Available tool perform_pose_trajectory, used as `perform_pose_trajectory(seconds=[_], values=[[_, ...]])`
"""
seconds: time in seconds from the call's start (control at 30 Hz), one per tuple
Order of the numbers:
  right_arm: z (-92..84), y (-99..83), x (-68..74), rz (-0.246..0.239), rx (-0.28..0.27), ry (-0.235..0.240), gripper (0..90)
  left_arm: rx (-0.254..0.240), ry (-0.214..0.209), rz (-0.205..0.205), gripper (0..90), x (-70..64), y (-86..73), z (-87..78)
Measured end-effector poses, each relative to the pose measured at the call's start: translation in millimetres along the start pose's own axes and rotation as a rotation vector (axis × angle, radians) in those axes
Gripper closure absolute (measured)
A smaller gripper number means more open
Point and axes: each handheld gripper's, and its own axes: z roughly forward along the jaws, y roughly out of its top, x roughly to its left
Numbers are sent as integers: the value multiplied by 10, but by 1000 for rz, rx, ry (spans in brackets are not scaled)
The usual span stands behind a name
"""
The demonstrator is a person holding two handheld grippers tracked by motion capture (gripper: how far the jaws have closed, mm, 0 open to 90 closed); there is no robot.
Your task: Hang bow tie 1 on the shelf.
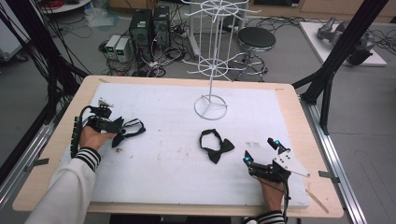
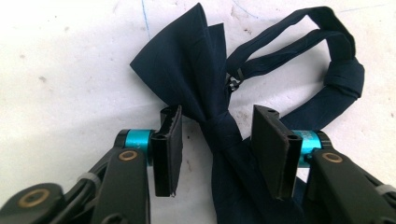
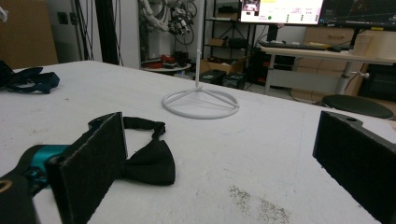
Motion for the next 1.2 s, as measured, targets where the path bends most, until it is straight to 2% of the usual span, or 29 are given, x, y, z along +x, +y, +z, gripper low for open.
perform_pose_trajectory(seconds=[0.2, 0.3, 0.5, 0.7, 0.97, 1.03, 1.13, 1.2], values=[[0, 0, 0, 0, 0, 0, 22, -4, 13, 19, 662, -22, -25, 35], [0, 0, 0, 0, 0, 0, 22, -8, 21, 40, 721, -28, -32, 33], [0, 0, 1, 0, 0, 0, 22, -14, 19, 50, 737, -30, -37, 22], [0, 0, 5, 3, 2, 2, 22, -49, 17, 64, 741, -40, -38, -1], [1, -1, -2, -2, -1, -2, 22, -85, -30, 95, 741, -48, -44, -32], [-1, -1, -2, 2, 1, -1, 22, -111, -41, 108, 741, -45, -44, -56], [-1, -1, -2, 2, -1, -1, 22, -164, -81, 112, 741, -42, -38, -105], [-1, -1, -2, 3, -1, 1, 22, -183, -89, 125, 741, -54, -31, -134]])
